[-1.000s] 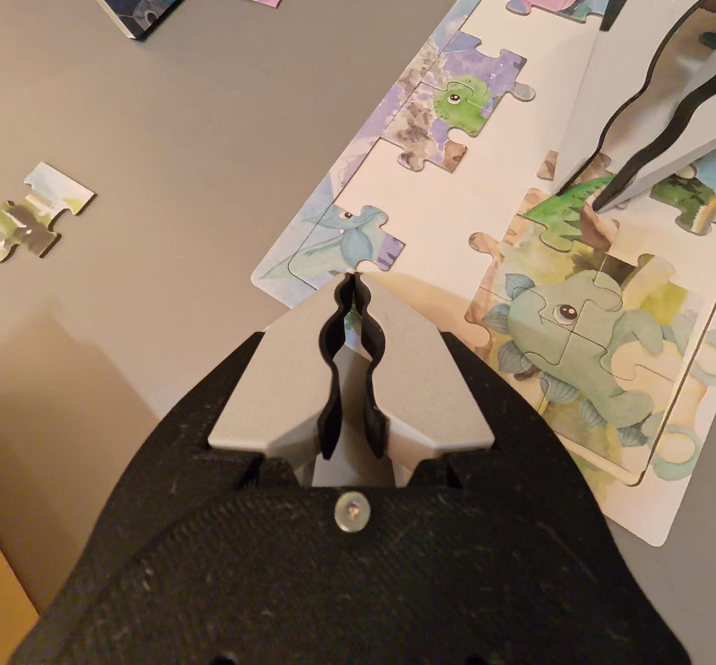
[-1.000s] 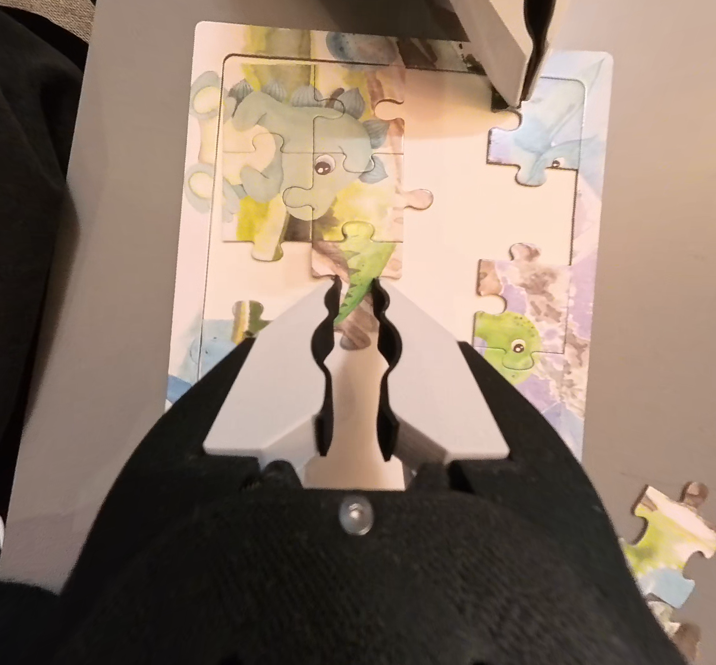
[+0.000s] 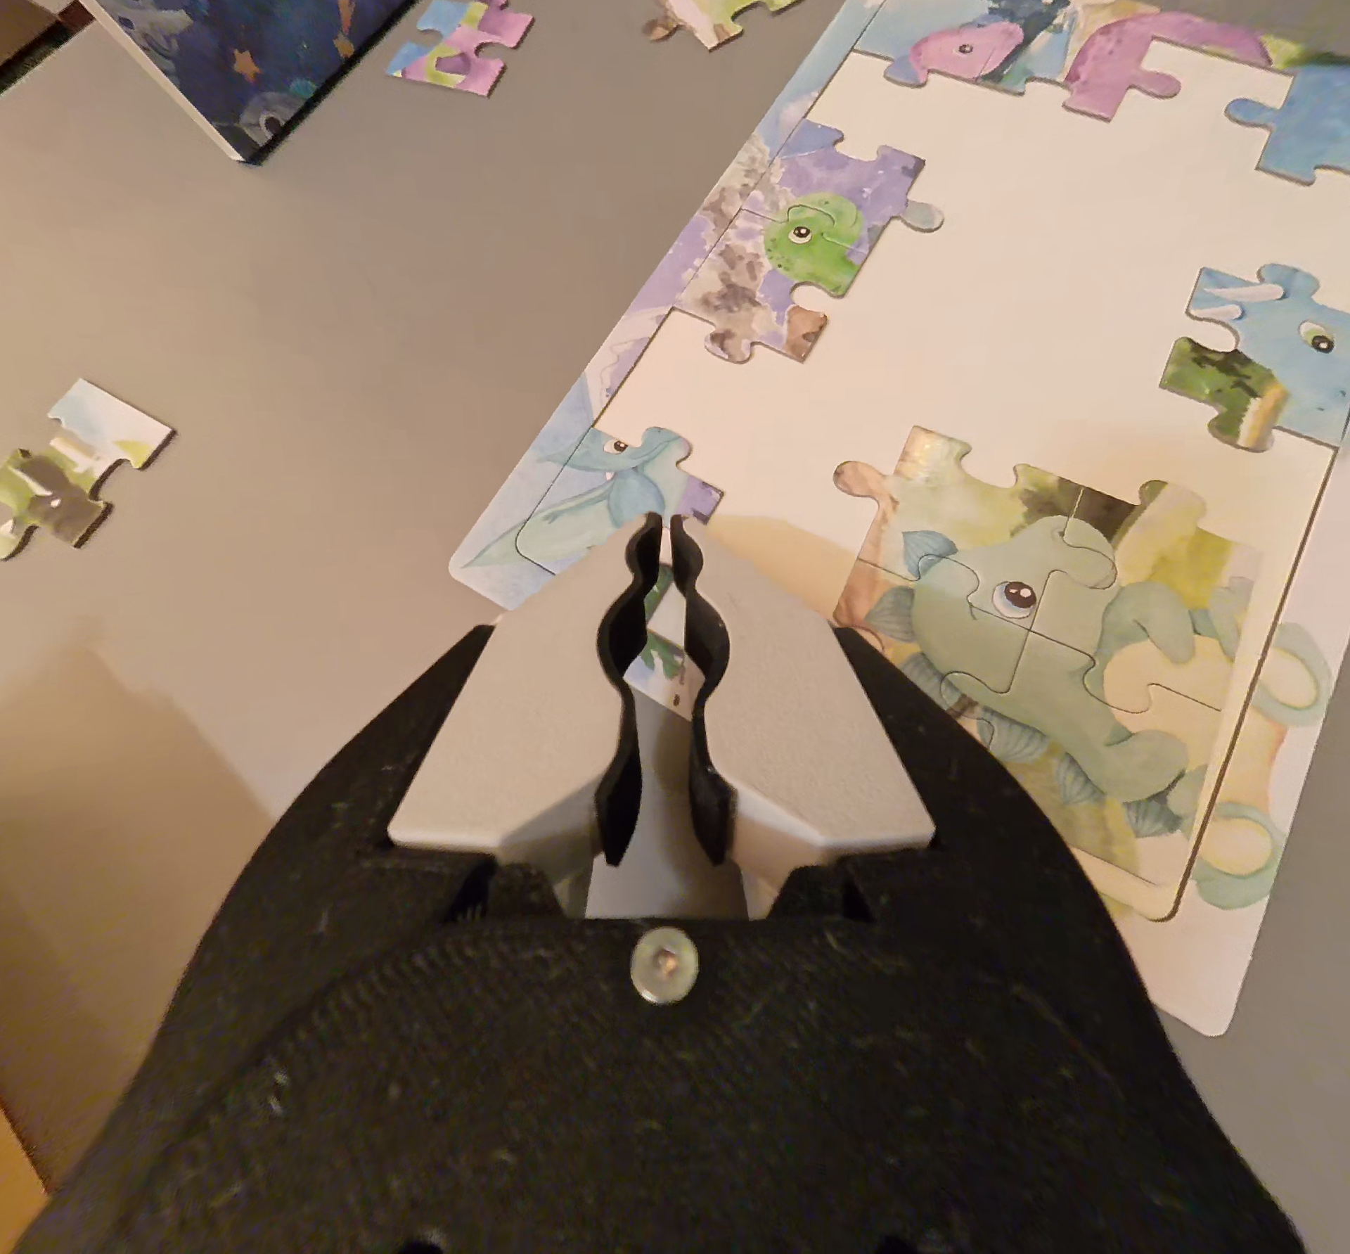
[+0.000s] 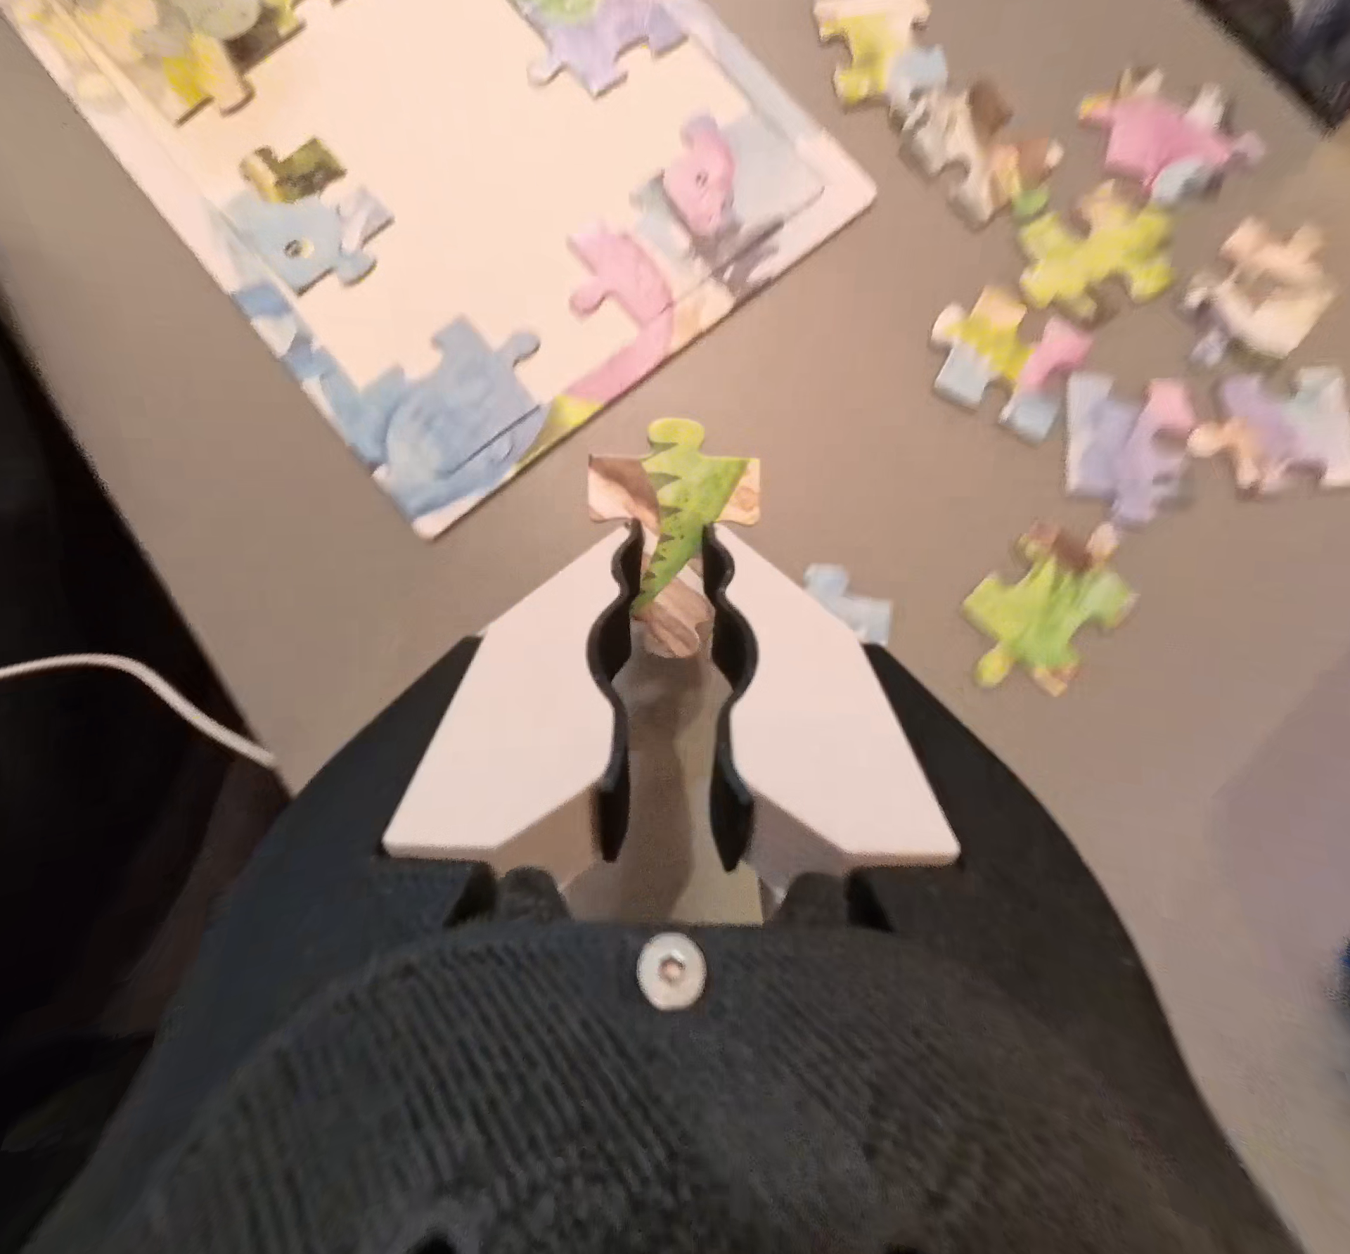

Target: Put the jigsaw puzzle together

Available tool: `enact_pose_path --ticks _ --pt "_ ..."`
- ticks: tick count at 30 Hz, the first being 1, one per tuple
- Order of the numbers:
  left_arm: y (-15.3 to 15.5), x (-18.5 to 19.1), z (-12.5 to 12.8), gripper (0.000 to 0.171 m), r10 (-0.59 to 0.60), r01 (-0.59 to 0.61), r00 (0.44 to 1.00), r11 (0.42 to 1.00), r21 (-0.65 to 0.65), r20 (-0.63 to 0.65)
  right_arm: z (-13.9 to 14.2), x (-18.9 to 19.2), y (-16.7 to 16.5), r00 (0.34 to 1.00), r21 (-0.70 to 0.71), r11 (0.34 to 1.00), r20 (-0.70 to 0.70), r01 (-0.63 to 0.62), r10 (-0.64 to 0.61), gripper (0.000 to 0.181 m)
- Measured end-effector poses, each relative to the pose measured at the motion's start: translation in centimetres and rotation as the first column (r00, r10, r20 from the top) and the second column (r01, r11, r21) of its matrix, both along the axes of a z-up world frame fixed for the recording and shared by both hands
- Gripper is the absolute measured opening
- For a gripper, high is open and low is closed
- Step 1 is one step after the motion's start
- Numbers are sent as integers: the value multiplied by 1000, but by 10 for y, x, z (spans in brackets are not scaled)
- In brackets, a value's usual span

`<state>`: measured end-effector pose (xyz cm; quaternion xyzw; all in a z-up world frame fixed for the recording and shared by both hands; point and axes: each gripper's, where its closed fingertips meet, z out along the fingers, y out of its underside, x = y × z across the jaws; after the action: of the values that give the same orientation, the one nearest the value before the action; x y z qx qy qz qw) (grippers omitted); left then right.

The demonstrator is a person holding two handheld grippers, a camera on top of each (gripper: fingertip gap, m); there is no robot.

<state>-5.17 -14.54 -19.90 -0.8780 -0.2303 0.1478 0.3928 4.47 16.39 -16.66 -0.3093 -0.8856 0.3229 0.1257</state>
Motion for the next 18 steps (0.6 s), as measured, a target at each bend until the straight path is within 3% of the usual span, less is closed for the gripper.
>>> enact_pose_path --ticks 6,10,14,16,18 --pt "0 -5 7 0 26 -25 999 1000 18 -35 -30 45 11 994 6 1000 105 25 -25 19" --pt "-12 -9 22 0 89 -85 989 996 37 -120 -9 40 -3 999 -46 999 -16 26 -27 33" --pt "-22 23 26 0 69 -68 996 997 20 -49 44 30 -80 970 -250 960 -231 -127 68 33" --pt "-30 45 19 0 54 -54 998 998 -19 -18 45 30 -132 962 -303 930 -235 -210 141 33" --pt "-43 58 12 0 76 -77 997 995 -64 -29 26 36 -184 953 -300 908 -169 -294 253 39"
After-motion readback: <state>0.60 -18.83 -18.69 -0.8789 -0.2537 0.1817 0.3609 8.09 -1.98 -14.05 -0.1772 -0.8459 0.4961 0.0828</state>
